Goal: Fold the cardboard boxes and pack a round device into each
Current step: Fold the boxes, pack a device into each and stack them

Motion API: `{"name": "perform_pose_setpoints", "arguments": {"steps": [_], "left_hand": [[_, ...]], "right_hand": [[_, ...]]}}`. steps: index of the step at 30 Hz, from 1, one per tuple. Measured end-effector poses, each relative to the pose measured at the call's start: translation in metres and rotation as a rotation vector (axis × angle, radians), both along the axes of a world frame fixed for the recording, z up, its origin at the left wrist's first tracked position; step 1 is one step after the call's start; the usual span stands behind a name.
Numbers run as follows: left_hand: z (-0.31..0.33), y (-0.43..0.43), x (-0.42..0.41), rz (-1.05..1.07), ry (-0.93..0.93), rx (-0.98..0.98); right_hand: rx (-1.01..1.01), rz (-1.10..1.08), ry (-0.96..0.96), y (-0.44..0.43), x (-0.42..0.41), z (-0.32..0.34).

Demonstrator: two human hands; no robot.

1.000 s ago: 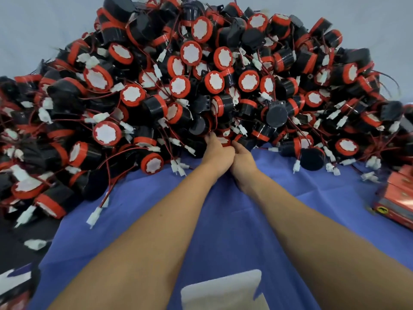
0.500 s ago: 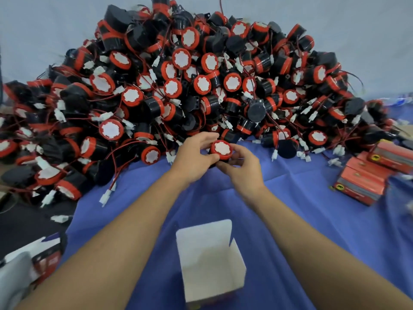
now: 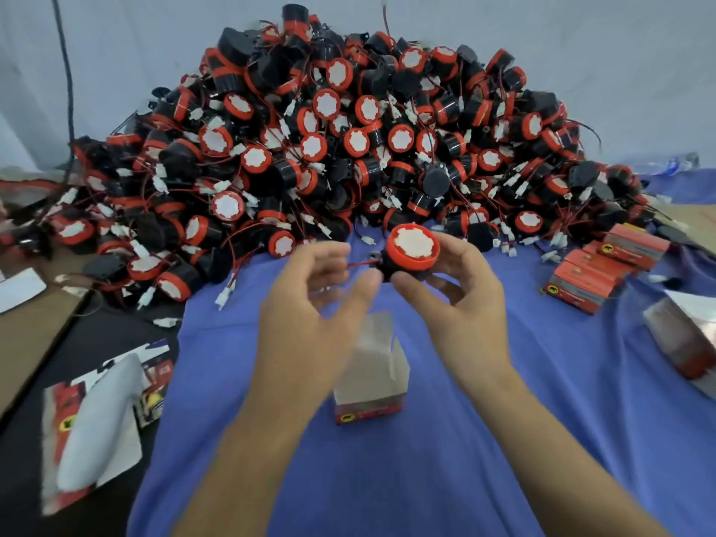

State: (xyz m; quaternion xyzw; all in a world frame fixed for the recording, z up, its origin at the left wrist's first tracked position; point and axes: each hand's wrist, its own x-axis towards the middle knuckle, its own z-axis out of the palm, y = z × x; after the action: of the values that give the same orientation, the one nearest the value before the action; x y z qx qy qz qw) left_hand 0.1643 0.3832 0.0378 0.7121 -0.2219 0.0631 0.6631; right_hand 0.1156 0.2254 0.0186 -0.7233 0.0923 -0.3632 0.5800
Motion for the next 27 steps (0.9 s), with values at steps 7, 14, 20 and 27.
{"name": "perform_pose_setpoints", "arguments": {"steps": [7,14,20,27], "left_hand": [[-0.010,0.003,-0.030,-0.079,0.039,0.026],[-0.034,0.014,-0.041,0.065,0.054,-0.171],[-0.047,0.015,-0.048,0.210,0.243,-0.366],[-0.033,0.012,-0.074,-0.089,0.151,-0.197]], "right_hand": [[-0.130,-0.100,-0.059,0.043,-0.024,-0.007],[-0.172,-0.095,-0.048,0.044,-0.038,-0.029],[-0.228,-0.077,0.021,0.043,-0.046,-0.047],[-0.135,-0.064,-0.134,0.064,-0.054,-0.048]]}}
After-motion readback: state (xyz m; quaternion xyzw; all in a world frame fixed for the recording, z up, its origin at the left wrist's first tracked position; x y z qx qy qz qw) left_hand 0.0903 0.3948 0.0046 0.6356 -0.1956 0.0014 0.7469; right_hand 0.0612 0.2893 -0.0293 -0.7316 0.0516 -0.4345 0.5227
